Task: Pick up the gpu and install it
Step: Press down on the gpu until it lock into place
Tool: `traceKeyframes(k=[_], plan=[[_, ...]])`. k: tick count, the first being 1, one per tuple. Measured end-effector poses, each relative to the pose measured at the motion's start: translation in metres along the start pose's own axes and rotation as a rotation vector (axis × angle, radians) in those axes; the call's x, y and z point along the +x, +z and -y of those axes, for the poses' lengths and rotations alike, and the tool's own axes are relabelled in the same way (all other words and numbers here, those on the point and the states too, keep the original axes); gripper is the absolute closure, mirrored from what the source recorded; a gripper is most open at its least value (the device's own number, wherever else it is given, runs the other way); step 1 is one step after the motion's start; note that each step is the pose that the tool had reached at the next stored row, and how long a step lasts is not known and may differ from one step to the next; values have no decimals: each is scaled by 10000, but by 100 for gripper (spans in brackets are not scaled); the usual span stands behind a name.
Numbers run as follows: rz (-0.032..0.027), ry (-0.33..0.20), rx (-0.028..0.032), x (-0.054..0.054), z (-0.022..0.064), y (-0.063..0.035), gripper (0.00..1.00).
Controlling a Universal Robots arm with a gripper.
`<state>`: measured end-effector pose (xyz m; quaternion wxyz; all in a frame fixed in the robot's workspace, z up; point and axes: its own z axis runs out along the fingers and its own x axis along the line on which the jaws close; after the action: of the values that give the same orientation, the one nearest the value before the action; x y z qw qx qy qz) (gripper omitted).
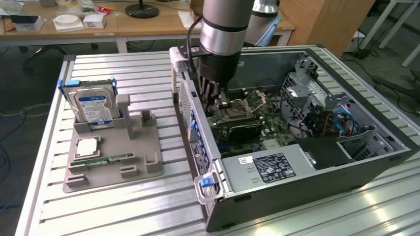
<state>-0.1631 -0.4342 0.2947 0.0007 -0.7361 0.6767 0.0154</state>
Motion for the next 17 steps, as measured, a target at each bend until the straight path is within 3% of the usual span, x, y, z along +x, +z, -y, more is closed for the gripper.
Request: traceKeyframes(k=[10,17], plan=[[1,1,1,98,-43,-1,90],[-1,1,0,98,-52,0,90]])
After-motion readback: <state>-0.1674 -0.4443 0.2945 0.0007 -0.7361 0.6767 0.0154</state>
